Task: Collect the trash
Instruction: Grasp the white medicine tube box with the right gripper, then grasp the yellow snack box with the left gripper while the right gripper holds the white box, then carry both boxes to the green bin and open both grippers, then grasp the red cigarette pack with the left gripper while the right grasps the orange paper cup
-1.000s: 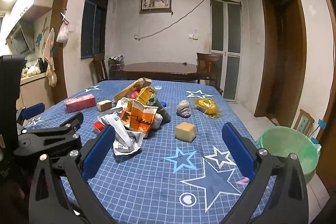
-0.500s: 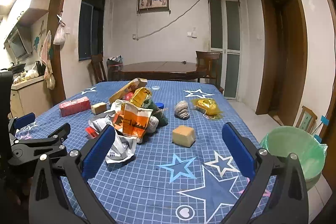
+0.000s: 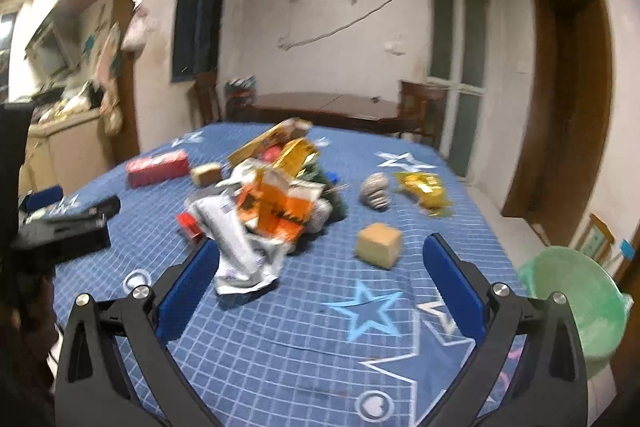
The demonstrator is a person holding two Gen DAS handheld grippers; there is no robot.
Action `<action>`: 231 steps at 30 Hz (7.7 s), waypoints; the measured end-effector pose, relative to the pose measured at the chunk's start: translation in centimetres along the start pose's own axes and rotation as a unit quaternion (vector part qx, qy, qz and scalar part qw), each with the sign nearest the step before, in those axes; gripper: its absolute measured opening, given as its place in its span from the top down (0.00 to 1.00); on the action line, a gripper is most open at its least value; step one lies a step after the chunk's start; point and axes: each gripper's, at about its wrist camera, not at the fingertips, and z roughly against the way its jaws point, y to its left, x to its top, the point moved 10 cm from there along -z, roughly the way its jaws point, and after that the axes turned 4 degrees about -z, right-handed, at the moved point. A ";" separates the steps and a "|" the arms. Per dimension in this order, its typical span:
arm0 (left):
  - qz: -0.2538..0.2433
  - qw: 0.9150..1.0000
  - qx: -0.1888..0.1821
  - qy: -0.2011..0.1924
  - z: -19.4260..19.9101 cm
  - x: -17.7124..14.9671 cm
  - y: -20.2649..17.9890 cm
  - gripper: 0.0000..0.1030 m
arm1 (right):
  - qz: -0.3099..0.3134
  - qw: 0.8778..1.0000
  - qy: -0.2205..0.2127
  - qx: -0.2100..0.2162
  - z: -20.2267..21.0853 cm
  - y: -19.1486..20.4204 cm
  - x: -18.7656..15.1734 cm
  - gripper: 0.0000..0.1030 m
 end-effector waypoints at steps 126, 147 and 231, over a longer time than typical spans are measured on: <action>-0.345 0.925 -0.154 0.038 -20.6 16.1 -12.3 0.71 | -0.109 0.993 0.033 0.043 -2.8 -8.5 -0.8 0.70; -0.221 0.939 -0.259 0.042 3.5 9.1 -23.6 0.71 | -0.138 0.990 -0.014 -0.031 2.7 -15.0 2.5 0.70; -0.294 0.894 -0.335 0.042 3.8 2.3 -40.4 0.32 | -0.182 0.971 0.082 -0.134 -0.1 -29.7 -2.5 0.48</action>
